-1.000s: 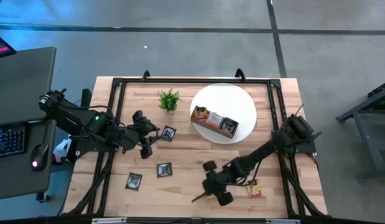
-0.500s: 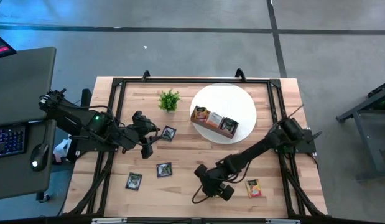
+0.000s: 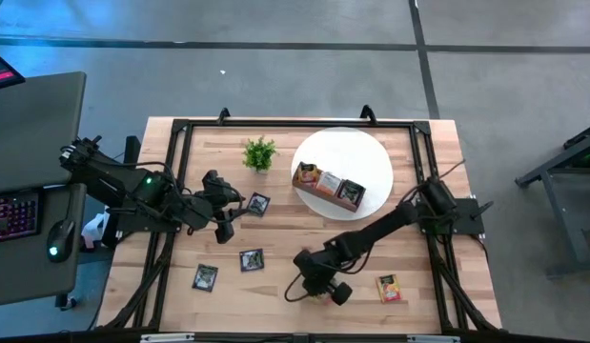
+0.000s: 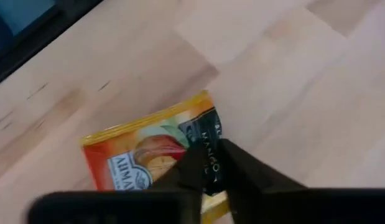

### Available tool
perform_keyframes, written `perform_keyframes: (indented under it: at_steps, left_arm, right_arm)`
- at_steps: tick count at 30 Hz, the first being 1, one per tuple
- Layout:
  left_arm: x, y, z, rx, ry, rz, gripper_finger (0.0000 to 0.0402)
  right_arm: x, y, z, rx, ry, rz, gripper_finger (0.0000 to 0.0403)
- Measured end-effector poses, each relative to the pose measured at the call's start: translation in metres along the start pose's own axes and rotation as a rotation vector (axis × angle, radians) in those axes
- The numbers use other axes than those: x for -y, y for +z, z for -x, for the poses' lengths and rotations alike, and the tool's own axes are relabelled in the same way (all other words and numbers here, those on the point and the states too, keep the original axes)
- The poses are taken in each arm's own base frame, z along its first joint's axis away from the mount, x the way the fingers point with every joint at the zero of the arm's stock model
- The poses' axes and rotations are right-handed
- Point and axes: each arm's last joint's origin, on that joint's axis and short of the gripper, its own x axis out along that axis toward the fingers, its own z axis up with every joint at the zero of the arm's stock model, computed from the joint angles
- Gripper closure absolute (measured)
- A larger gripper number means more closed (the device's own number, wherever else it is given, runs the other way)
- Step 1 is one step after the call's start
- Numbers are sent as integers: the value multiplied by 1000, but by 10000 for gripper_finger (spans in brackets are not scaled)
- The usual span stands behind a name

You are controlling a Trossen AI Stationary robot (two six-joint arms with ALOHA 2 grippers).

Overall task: Pick & Place Tea
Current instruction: Put the yellow tea bag into the left compartment of the wooden organizer

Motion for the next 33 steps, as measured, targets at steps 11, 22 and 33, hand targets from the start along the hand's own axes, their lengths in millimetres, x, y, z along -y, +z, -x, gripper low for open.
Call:
perform_keyframes:
  at_steps: [11, 22, 33]
  left_arm:
    - [0, 0, 0, 0, -1, -1, 247]
    - [0, 0, 0, 5, 7, -2, 247]
    - [-2, -2, 0, -13, 20, -17, 247]
  right_arm:
    - [31, 1, 46, 17, -322, -215, 394]
    - [91, -15, 137, 25, -1562, -684, 393]
    - [145, -65, 137, -86, -1523, -809, 399]
